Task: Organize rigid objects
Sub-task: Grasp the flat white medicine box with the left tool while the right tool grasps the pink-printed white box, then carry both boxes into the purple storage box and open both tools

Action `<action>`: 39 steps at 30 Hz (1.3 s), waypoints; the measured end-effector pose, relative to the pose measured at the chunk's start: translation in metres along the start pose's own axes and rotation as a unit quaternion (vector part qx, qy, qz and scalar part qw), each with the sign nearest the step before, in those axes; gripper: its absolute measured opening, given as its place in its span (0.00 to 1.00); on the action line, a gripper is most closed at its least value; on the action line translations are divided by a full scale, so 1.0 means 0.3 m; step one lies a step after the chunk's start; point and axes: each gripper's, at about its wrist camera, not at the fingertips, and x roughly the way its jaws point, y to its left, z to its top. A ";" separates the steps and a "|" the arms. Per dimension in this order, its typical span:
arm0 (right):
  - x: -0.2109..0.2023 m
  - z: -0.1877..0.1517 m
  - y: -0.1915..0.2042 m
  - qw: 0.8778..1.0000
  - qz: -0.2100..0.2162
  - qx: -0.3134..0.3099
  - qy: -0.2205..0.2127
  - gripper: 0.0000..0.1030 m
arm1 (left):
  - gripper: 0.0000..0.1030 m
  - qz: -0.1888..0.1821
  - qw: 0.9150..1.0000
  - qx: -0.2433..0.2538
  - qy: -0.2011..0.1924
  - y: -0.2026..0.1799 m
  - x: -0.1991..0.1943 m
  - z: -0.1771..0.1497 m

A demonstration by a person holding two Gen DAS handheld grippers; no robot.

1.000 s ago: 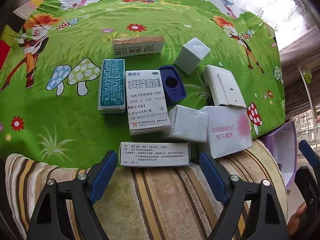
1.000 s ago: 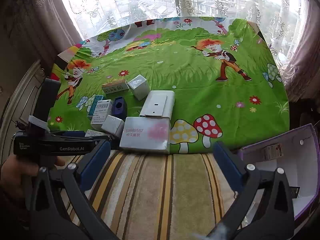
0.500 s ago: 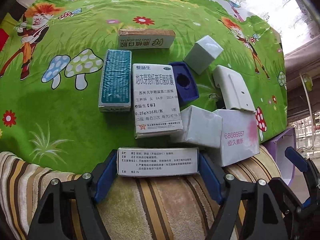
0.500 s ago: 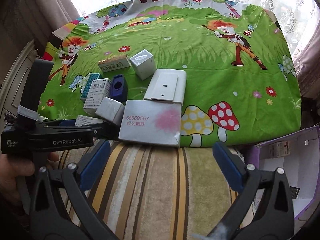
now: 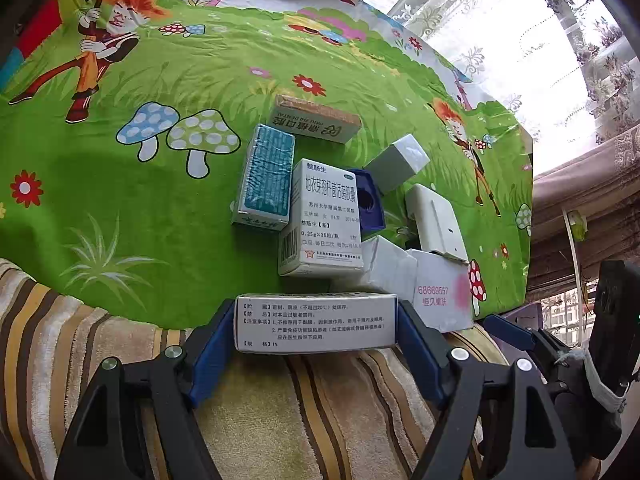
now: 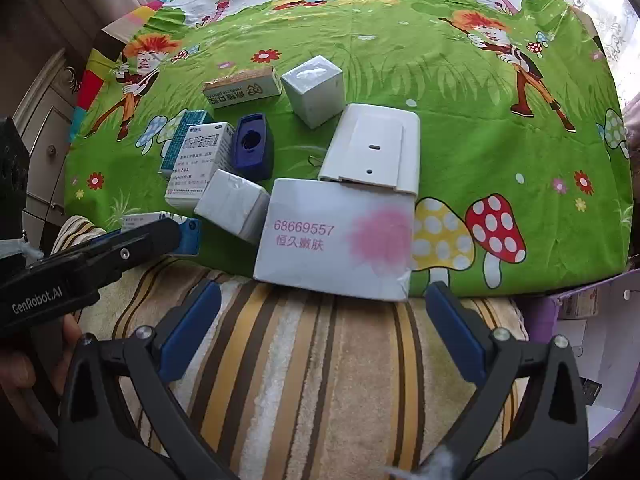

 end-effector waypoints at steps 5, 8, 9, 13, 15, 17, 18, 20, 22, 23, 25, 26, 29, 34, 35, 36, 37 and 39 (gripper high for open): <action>0.040 0.032 -0.010 1.000 -0.001 0.023 0.016 1.00 | 0.76 -0.004 1.000 -0.004 -0.003 0.011 0.001 0.007; 0.064 0.048 -0.008 0.999 -0.006 0.025 0.026 1.00 | 0.76 -0.006 1.000 -0.006 -0.004 0.016 -0.003 0.003; 0.069 0.052 -0.007 0.999 -0.008 0.024 0.028 1.00 | 0.76 -0.006 1.000 -0.006 -0.004 0.016 -0.002 0.003; 0.099 0.071 -0.006 0.999 -0.017 0.029 0.036 1.00 | 0.76 -0.006 1.000 -0.007 -0.004 0.017 -0.003 0.003; 0.117 0.080 -0.010 0.998 -0.020 0.034 0.041 1.00 | 0.76 -0.007 1.000 -0.008 -0.005 0.019 -0.005 0.001; 0.133 0.086 -0.014 0.998 -0.021 0.038 0.047 1.00 | 0.76 -0.007 1.000 -0.008 -0.005 0.020 -0.005 0.002; 0.137 0.087 -0.015 0.998 -0.023 0.039 0.048 0.98 | 0.76 -0.008 1.000 -0.008 -0.006 0.020 -0.005 0.002; 0.146 0.085 -0.014 0.998 -0.023 0.041 0.048 0.90 | 0.76 -0.009 1.000 -0.008 -0.006 0.020 -0.007 0.001; 0.146 0.081 -0.019 0.998 -0.023 0.043 0.042 0.90 | 0.76 -0.011 1.000 -0.007 -0.007 0.017 -0.008 0.002; 0.142 0.078 -0.020 0.998 -0.022 0.043 0.039 0.90 | 0.76 -0.014 1.000 -0.005 -0.007 0.015 -0.008 0.002; 0.117 0.052 -0.026 0.998 -0.019 0.044 0.029 0.90 | 0.76 -0.018 1.000 -0.004 -0.010 0.011 -0.011 0.000; 0.099 0.044 -0.028 0.999 -0.016 0.045 0.022 0.89 | 0.76 -0.020 1.000 -0.004 -0.012 0.010 -0.014 0.000; 0.042 0.011 -0.040 0.999 -0.002 0.050 -0.004 0.89 | 0.76 -0.025 0.999 -0.001 -0.021 0.005 -0.027 -0.002; -0.026 -0.040 -0.067 0.998 0.014 0.054 -0.029 0.89 | 0.76 -0.020 0.999 0.012 -0.042 -0.016 -0.055 -0.010; -0.038 -0.049 -0.071 0.998 0.016 0.054 -0.034 0.89 | 0.76 -0.020 0.999 0.014 -0.048 -0.021 -0.064 -0.012; -0.053 -0.060 -0.070 0.998 0.019 0.054 -0.040 0.89 | 0.76 -0.020 0.998 0.015 -0.053 -0.025 -0.072 -0.014; -0.066 -0.064 -0.067 0.997 0.021 0.052 -0.047 0.89 | 0.76 -0.021 0.998 0.016 -0.059 -0.030 -0.081 -0.015; -0.094 -0.085 -0.073 0.997 0.026 0.050 -0.057 0.89 | 0.76 -0.026 0.998 0.015 -0.064 -0.038 -0.094 -0.020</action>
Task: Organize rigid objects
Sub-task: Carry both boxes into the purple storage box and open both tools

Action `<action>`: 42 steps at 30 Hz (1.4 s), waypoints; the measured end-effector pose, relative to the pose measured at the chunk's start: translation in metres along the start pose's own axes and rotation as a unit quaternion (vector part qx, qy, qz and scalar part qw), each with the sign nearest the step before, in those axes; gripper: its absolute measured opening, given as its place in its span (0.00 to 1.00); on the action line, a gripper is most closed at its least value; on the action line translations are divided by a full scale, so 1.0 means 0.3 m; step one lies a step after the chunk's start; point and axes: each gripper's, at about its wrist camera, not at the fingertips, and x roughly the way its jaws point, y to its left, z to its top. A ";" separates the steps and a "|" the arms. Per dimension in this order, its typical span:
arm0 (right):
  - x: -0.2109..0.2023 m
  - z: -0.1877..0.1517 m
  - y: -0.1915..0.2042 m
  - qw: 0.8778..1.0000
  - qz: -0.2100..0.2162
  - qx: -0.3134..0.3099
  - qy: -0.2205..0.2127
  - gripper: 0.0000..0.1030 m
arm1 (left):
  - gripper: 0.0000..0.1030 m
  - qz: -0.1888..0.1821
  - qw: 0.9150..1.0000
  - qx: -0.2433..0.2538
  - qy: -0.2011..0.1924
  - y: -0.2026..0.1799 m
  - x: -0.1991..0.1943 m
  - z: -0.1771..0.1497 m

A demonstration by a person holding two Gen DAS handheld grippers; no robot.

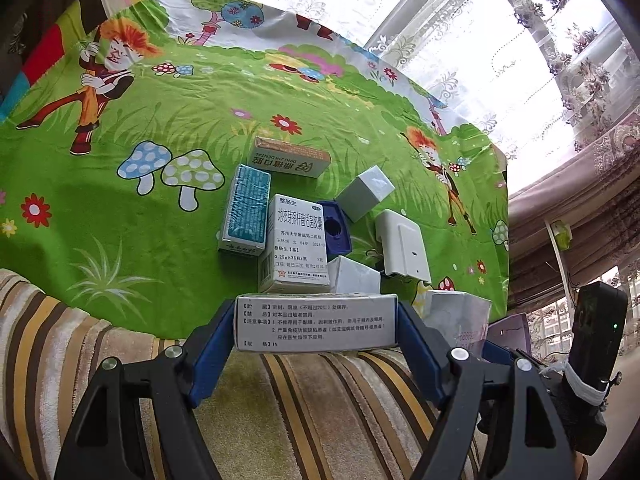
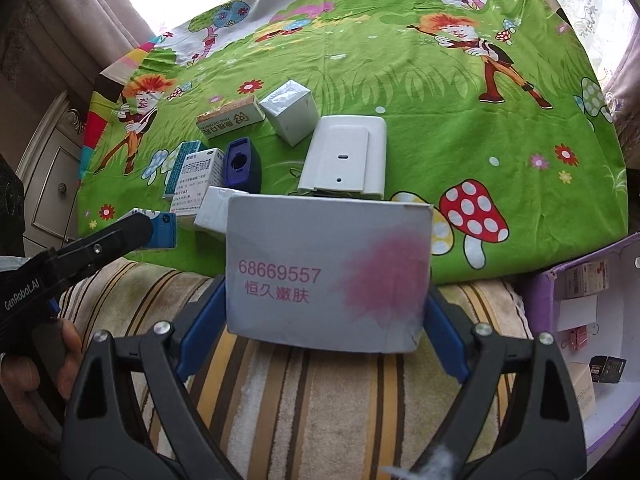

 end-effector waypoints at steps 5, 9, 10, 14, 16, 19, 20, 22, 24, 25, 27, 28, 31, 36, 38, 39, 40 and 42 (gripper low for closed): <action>-0.065 -0.025 -0.030 0.999 0.018 0.002 -0.026 0.89 | 0.76 -0.011 1.000 0.006 -0.006 -0.043 -0.026 -0.021; -0.120 -0.058 -0.061 0.999 0.023 0.004 -0.045 0.89 | 0.76 -0.020 1.000 0.020 -0.007 -0.098 -0.039 -0.044; -0.136 -0.066 -0.071 0.998 0.025 0.005 -0.051 0.89 | 0.76 -0.023 0.999 0.025 -0.005 -0.115 -0.040 -0.052; -0.195 -0.098 -0.119 0.997 0.027 0.014 -0.072 0.89 | 0.76 -0.039 0.998 0.052 0.006 -0.197 -0.037 -0.090; -0.224 -0.115 -0.144 0.996 0.027 0.016 -0.081 0.89 | 0.76 -0.044 0.997 0.066 0.011 -0.239 -0.035 -0.107; -0.266 -0.142 -0.185 0.995 0.019 0.019 -0.096 0.89 | 0.76 -0.053 0.995 0.085 0.018 -0.297 -0.029 -0.132; -0.278 -0.150 -0.199 0.995 0.015 0.021 -0.101 0.89 | 0.76 -0.055 0.994 0.091 0.023 -0.316 -0.024 -0.141; -0.303 -0.167 -0.230 0.994 0.007 0.024 -0.110 0.89 | 0.76 -0.059 0.992 0.103 0.031 -0.352 -0.013 -0.159; -0.320 -0.182 -0.260 0.993 -0.001 0.028 -0.116 0.89 | 0.76 -0.065 0.991 0.114 0.038 -0.387 -0.002 -0.178; -0.328 -0.190 -0.275 0.992 -0.006 0.030 -0.118 0.89 | 0.76 -0.067 0.990 0.119 0.042 -0.403 0.002 -0.185; -0.341 -0.204 -0.304 0.992 -0.013 0.033 -0.123 0.89 | 0.76 -0.075 0.988 0.128 0.048 -0.435 0.009 -0.199; -0.349 -0.211 -0.322 0.991 -0.016 0.037 -0.125 0.89 | 0.76 -0.077 0.987 0.132 0.050 -0.450 0.013 -0.204; -0.372 -0.227 -0.374 0.990 -0.024 0.048 -0.131 0.89 | 0.76 -0.086 0.984 0.144 0.063 -0.496 0.028 -0.225; -0.435 -0.253 -0.466 0.985 -0.051 0.070 -0.151 0.89 | 0.76 -0.101 0.977 0.167 0.085 -0.582 0.057 -0.267; -0.465 -0.263 -0.502 0.982 -0.066 0.079 -0.160 0.89 | 0.76 -0.110 0.974 0.175 0.090 -0.618 0.064 -0.283; -0.479 -0.269 -0.519 0.980 -0.073 0.084 -0.164 0.89 | 0.76 -0.116 0.972 0.180 0.092 -0.635 0.067 -0.291; -0.495 -0.275 -0.538 0.979 -0.079 0.089 -0.168 0.89 | 0.76 -0.125 0.970 0.185 0.095 -0.655 0.069 -0.301; -0.524 -0.286 -0.576 0.975 -0.085 0.102 -0.177 0.89 | 0.76 -0.143 0.965 0.196 0.101 -0.696 0.074 -0.325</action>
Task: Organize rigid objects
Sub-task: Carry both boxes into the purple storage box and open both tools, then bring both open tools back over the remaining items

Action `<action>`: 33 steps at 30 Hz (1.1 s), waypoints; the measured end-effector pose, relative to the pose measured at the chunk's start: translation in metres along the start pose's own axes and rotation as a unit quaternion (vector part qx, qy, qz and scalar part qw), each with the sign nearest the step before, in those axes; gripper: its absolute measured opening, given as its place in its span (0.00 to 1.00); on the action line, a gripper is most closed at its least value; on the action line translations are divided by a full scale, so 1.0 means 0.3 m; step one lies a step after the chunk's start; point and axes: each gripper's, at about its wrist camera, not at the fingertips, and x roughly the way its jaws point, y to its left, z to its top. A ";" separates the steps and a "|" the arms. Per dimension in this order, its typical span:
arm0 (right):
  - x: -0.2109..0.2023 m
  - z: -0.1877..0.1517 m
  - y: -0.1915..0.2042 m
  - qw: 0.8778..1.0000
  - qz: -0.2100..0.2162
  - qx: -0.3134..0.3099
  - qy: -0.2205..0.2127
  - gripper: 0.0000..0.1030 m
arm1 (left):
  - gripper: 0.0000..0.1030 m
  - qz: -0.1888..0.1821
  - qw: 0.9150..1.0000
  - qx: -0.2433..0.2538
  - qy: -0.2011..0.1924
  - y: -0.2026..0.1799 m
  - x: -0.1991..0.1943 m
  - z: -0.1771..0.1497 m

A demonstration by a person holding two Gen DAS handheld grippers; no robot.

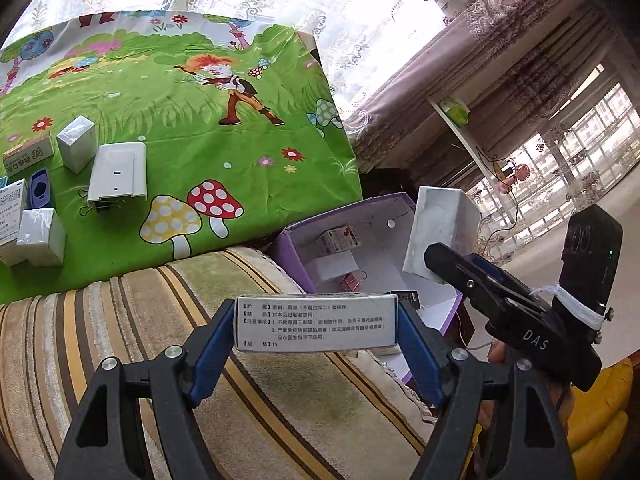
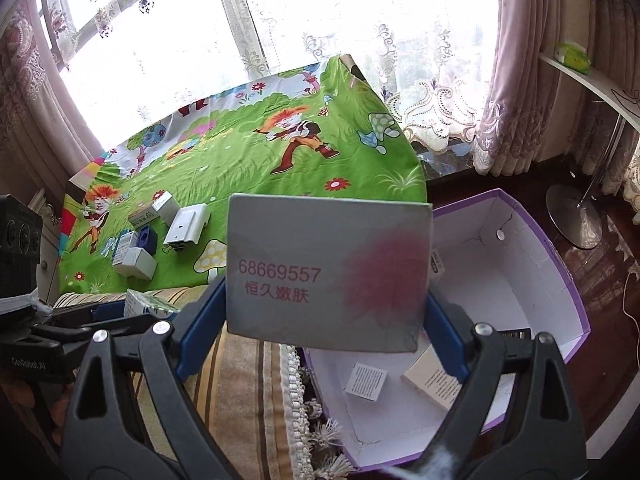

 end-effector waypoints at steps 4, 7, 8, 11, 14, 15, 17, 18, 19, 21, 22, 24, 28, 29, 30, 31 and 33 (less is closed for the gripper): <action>-0.048 0.013 -0.088 0.999 -0.031 0.028 -0.020 0.90 | 0.77 -0.044 0.998 0.039 0.013 -0.087 0.031 -0.015; -0.079 0.016 -0.146 0.997 -0.043 0.058 -0.038 0.91 | 0.81 -0.065 0.996 0.054 0.017 -0.123 0.040 -0.027; -0.087 0.015 -0.161 0.996 -0.045 0.065 -0.043 0.91 | 0.82 -0.065 0.996 0.058 0.015 -0.128 0.038 -0.030; -0.096 0.019 -0.182 0.995 -0.050 0.068 -0.046 0.91 | 0.83 -0.065 0.996 0.065 0.009 -0.139 0.032 -0.034; -0.098 0.021 -0.186 0.995 -0.048 0.070 -0.047 0.92 | 0.83 -0.067 0.995 0.079 -0.002 -0.150 0.023 -0.037; -0.099 0.021 -0.184 0.995 -0.047 0.070 -0.047 0.92 | 0.83 -0.069 0.994 0.084 -0.006 -0.153 0.021 -0.038; -0.101 0.020 -0.176 0.996 -0.046 0.066 -0.048 0.92 | 0.83 -0.071 0.993 0.091 -0.012 -0.157 0.018 -0.039; -0.102 0.020 -0.172 0.996 -0.045 0.064 -0.047 0.92 | 0.83 -0.072 0.993 0.093 -0.014 -0.158 0.016 -0.040; -0.098 0.020 -0.168 0.996 -0.044 0.062 -0.047 0.92 | 0.83 -0.072 0.993 0.096 -0.017 -0.159 0.013 -0.041; -0.093 0.020 -0.161 0.996 -0.043 0.059 -0.045 0.92 | 0.83 -0.074 0.992 0.099 -0.019 -0.159 0.009 -0.042; -0.088 0.019 -0.158 0.996 -0.042 0.057 -0.044 0.92 | 0.83 -0.075 0.992 0.101 -0.020 -0.160 0.007 -0.042; -0.085 0.019 -0.152 0.997 -0.041 0.054 -0.042 0.92 | 0.83 -0.073 0.992 0.100 -0.017 -0.157 0.006 -0.039; -0.084 0.015 -0.138 0.997 -0.034 0.048 -0.040 0.92 | 0.83 -0.077 0.994 0.076 -0.009 -0.124 0.007 -0.025; -0.082 0.015 -0.132 0.998 -0.032 0.046 -0.040 0.92 | 0.83 -0.078 0.994 0.070 -0.011 -0.116 0.005 -0.023; -0.081 0.015 -0.126 0.998 -0.030 0.044 -0.039 0.92 | 0.83 -0.081 0.995 0.064 -0.013 -0.109 0.002 -0.021; -0.080 0.015 -0.120 0.998 -0.029 0.041 -0.039 0.92 | 0.83 -0.084 0.994 0.061 -0.015 -0.105 -0.001 -0.019; -0.078 0.015 -0.106 0.998 -0.027 0.033 -0.038 0.92 | 0.83 -0.082 0.995 0.061 -0.020 -0.102 -0.009 -0.019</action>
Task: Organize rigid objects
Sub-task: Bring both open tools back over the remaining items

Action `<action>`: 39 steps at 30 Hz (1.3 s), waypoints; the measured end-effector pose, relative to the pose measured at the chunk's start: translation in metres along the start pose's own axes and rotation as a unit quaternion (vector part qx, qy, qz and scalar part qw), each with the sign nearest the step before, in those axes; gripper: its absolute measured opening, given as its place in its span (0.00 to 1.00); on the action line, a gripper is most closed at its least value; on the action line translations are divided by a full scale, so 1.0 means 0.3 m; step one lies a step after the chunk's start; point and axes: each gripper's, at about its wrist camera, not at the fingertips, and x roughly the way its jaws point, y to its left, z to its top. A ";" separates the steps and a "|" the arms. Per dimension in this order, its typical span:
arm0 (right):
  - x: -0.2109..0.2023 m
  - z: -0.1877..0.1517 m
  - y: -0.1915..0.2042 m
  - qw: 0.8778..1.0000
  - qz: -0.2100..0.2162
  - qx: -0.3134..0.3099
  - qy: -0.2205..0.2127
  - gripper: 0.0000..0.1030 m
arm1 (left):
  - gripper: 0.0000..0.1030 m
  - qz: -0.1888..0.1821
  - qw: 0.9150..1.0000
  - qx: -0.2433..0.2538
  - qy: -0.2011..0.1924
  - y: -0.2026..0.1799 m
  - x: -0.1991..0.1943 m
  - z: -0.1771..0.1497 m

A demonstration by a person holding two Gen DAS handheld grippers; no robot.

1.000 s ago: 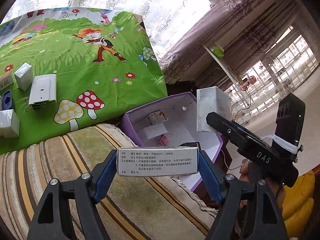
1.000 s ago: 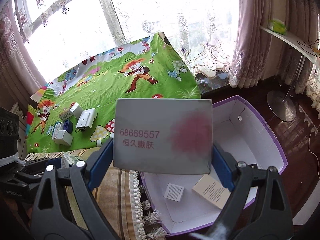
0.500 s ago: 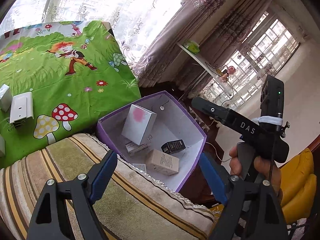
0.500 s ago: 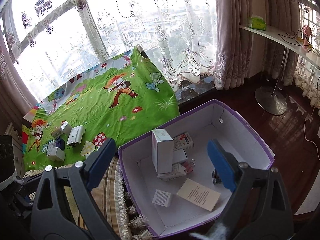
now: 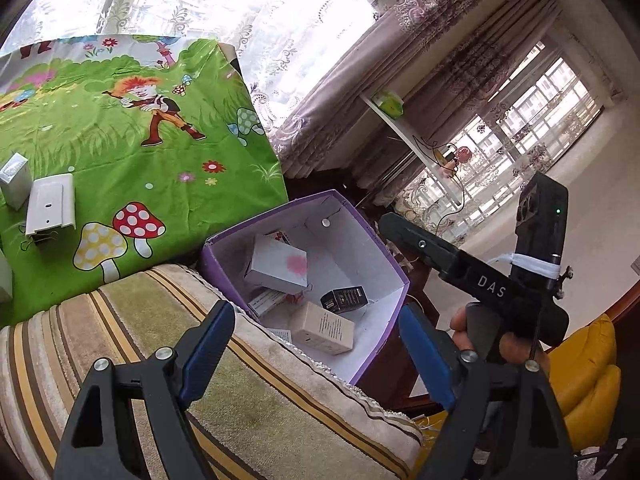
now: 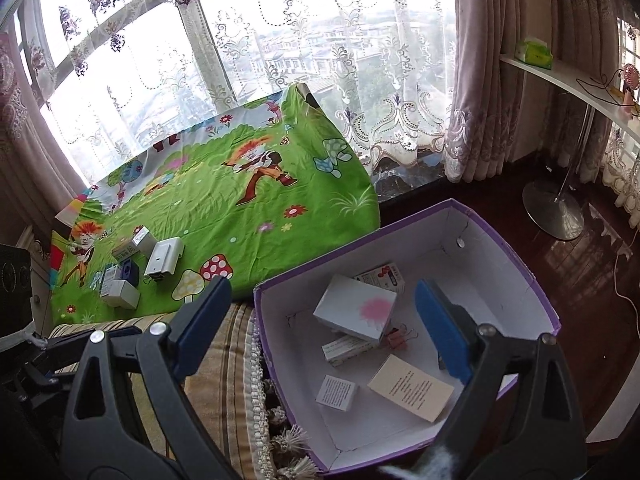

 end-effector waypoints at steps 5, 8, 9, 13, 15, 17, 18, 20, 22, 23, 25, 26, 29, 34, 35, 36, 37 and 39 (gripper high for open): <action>0.001 -0.004 0.058 1.000 0.000 -0.030 0.000 0.92 | 0.82 0.007 1.000 0.009 -0.014 -0.002 -0.023 0.004; 0.002 -0.006 0.096 0.999 0.006 -0.047 -0.003 0.92 | 0.82 0.011 1.000 0.013 -0.020 0.003 -0.038 0.008; 0.001 -0.007 0.109 0.999 0.010 -0.052 -0.003 0.92 | 0.82 0.014 1.000 0.014 -0.022 0.004 -0.043 0.010; 0.009 -0.003 0.144 0.998 0.033 -0.054 0.004 0.92 | 0.82 0.030 0.999 0.012 -0.027 0.029 -0.070 0.023; 0.013 -0.001 0.165 0.998 0.034 -0.058 0.007 0.92 | 0.80 0.036 0.999 0.006 -0.025 0.055 -0.084 0.030; 0.018 0.001 0.186 0.997 0.035 -0.065 0.009 0.92 | 0.80 0.045 0.999 0.000 -0.030 0.081 -0.107 0.039; 0.020 0.002 0.197 0.997 0.037 -0.069 0.010 0.92 | 0.80 0.048 0.998 -0.003 -0.034 0.095 -0.121 0.043; 0.023 0.003 0.220 0.996 0.040 -0.077 0.011 0.92 | 0.78 0.060 0.997 -0.010 -0.039 0.124 -0.148 0.058; 0.028 0.005 0.242 0.995 0.043 -0.085 0.013 0.92 | 0.78 0.076 0.996 -0.018 -0.044 0.158 -0.177 0.070; 0.032 0.006 0.251 0.995 0.044 -0.088 0.013 0.92 | 0.78 0.084 0.995 -0.024 -0.046 0.178 -0.193 0.077; 0.041 0.009 0.272 0.994 0.046 -0.094 0.015 0.92 | 0.78 0.100 0.993 -0.035 -0.051 0.221 -0.223 0.087; 0.045 0.011 0.281 0.994 0.048 -0.096 0.016 0.92 | 0.78 0.107 0.992 -0.041 -0.053 0.245 -0.239 0.092; 0.060 0.014 0.311 0.993 0.053 -0.104 0.021 0.92 | 0.78 0.129 0.988 -0.053 -0.060 0.310 -0.284 0.112; 0.091 0.032 0.367 0.991 0.063 -0.116 0.028 0.92 | 0.74 0.164 0.981 -0.078 -0.067 0.421 -0.338 0.158; 0.097 0.036 0.378 0.990 0.065 -0.118 0.029 0.92 | 0.74 0.169 0.980 -0.083 -0.068 0.444 -0.346 0.167; 0.101 0.040 0.393 0.990 0.067 -0.122 0.030 0.92 | 0.73 0.174 0.978 -0.088 -0.068 0.464 -0.353 0.175; 0.106 0.044 0.407 0.989 0.069 -0.125 0.031 0.92 | 0.73 0.180 0.977 -0.094 -0.067 0.486 -0.360 0.183; 0.117 0.050 0.430 0.988 0.071 -0.130 0.034 0.92 | 0.72 0.193 0.973 -0.107 -0.064 0.531 -0.374 0.195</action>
